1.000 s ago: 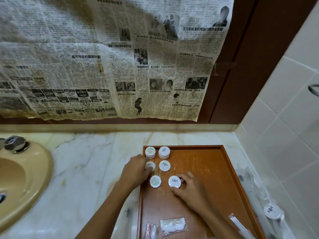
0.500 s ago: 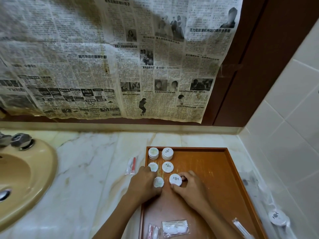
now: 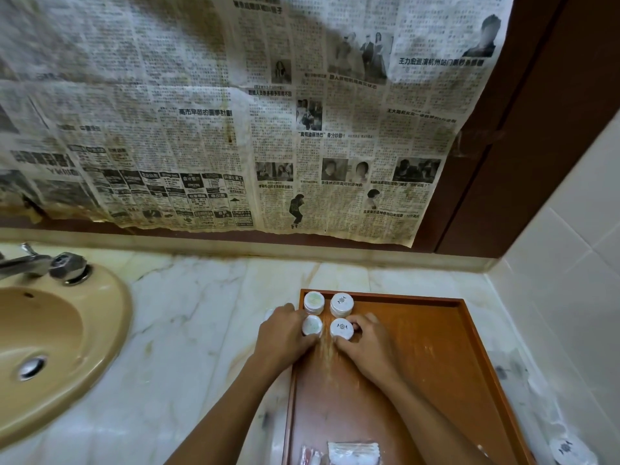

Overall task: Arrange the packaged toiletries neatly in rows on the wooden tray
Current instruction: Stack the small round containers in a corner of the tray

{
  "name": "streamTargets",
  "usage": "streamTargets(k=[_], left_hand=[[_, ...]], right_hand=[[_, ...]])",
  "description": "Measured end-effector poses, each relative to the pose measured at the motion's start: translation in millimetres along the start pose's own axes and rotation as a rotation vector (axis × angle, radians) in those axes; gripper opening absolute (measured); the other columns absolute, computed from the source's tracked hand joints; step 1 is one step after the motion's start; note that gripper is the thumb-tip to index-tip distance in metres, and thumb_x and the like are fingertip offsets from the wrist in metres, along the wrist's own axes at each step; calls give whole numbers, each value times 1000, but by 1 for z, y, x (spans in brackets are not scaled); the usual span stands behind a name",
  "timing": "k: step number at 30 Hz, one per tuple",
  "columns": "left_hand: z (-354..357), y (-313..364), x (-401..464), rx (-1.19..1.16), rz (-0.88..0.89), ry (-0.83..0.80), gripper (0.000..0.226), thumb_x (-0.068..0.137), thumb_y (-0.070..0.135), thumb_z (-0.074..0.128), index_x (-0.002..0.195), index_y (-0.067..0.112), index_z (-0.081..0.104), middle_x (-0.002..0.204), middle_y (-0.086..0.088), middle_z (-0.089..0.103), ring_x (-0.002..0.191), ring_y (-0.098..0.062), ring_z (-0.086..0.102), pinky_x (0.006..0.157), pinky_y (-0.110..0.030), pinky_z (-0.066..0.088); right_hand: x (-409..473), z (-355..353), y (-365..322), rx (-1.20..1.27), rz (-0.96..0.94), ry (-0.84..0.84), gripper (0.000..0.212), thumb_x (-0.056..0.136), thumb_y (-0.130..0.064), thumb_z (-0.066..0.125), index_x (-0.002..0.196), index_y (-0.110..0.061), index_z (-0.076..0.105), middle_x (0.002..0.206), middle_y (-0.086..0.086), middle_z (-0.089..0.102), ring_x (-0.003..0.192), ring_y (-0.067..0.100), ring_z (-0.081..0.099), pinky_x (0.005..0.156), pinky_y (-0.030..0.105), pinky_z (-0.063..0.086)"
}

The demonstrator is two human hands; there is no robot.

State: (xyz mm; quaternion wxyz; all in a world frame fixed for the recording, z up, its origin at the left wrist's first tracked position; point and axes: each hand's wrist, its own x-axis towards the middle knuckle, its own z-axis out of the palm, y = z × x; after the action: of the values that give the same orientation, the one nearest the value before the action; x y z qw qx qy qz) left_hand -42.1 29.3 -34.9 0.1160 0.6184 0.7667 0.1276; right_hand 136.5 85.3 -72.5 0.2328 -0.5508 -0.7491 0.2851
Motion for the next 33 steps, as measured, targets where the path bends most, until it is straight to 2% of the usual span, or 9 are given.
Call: streamTargets(k=[5,10,14,19,26,33], left_hand=[[1,1,6,87,22,-38,32,82,47,59,99,20,64,98,-2,56,94,-22,56,70,-30,41],[0,2,12,115,19,-87,35,77,47,65,99,19,66,99,-4,57,92,-22,57,70,-30,45],[-1,2,16,134,20,-118,37,77,46,66,102,18,66,103,-5,59,94,-22,58,76,-31,46],[-7,1,21,77,35,-171,37,75,44,70,101,18,65,103,-4,61,90,-21,59,72,-30,49],[-9,0,22,38,41,-199,43,68,48,75,101,23,66,101,-1,61,89,-19,59,72,-31,51],[-7,0,22,62,40,-195,44,73,48,72,110,24,65,107,-3,60,95,-20,58,74,-30,48]], right_hand=[[0,1,3,-41,3,-17,41,74,-48,73,110,-32,64,101,-11,53,89,6,53,73,25,47],[1,3,4,-52,13,-13,51,71,-51,75,115,-29,63,102,-9,53,90,9,52,72,25,45],[2,3,3,-44,10,-31,43,70,-50,75,108,-31,65,97,-13,50,83,4,51,65,22,43],[3,2,3,-68,-2,-56,37,72,-50,72,104,-33,63,98,-14,50,83,5,53,61,20,40],[4,1,3,-77,-2,-78,42,73,-50,72,109,-30,63,101,-12,50,82,4,51,61,19,38],[4,2,6,-59,0,-69,47,72,-49,75,113,-30,63,101,-13,50,86,5,51,65,20,40]])
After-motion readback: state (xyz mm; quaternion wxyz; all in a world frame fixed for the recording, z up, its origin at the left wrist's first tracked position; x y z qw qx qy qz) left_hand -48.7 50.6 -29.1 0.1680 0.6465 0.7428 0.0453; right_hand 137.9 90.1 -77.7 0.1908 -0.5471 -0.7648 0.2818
